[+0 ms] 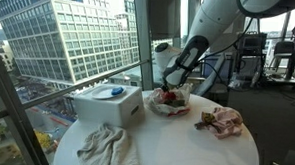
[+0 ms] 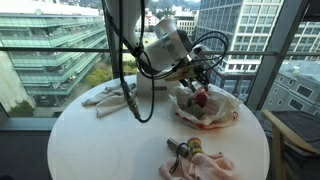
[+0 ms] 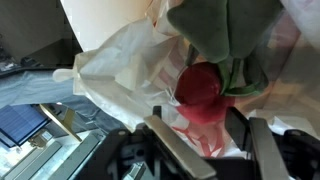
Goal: Put the turnip plushie, the yellow container, the brown object and the peach shirt in the plastic
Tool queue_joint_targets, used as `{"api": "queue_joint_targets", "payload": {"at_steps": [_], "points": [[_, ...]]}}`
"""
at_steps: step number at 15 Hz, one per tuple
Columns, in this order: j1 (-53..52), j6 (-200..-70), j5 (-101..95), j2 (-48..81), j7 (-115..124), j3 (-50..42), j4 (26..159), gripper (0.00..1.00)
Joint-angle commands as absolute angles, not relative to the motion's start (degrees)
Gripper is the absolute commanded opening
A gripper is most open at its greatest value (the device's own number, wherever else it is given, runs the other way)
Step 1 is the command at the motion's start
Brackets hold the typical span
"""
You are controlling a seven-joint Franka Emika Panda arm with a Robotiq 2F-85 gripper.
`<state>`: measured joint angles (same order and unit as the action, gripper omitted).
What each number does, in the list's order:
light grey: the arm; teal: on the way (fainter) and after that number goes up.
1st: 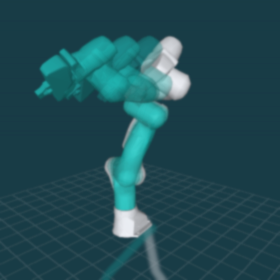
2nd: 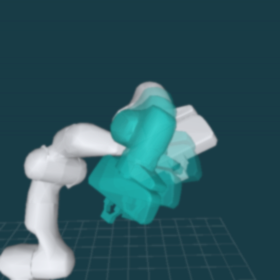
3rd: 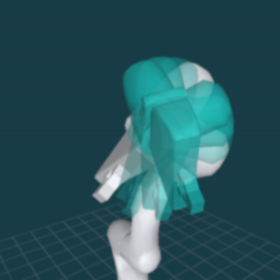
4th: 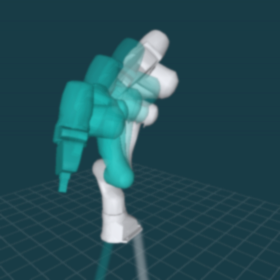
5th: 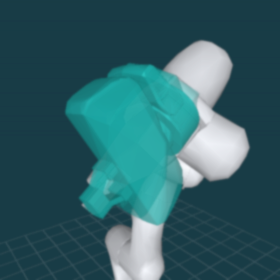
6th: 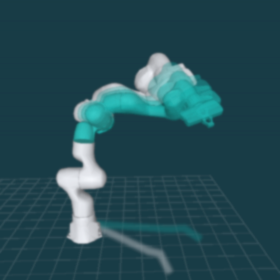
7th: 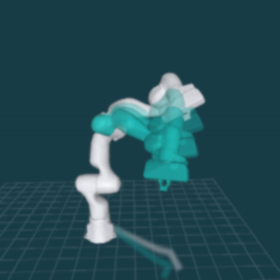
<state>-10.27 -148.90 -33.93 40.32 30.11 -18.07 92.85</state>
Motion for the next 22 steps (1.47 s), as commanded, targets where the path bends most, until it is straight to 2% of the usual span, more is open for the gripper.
{"api": "queue_joint_targets", "payload": {"at_steps": [1, 7, 12, 16, 22], "points": [[-14.0, -144.8, -33.5, 26.7, 32.2, -18.8, 106.1, 0.99], [-11.0, -137.1, -31.4, 11.9, 34.9, -13.7, 124.7, 1.0], [-3.5, -146.4, -22.8, 3.4, 20.6, -9.0, 141.8, 1.0], [0.7, -150.4, -21.5, 4.4, 13.5, -9.3, 144.6, 1.0], [4.4, -156.1, -22.4, 10.9, 10.2, -10.3, 141.3, 1.0]]}}
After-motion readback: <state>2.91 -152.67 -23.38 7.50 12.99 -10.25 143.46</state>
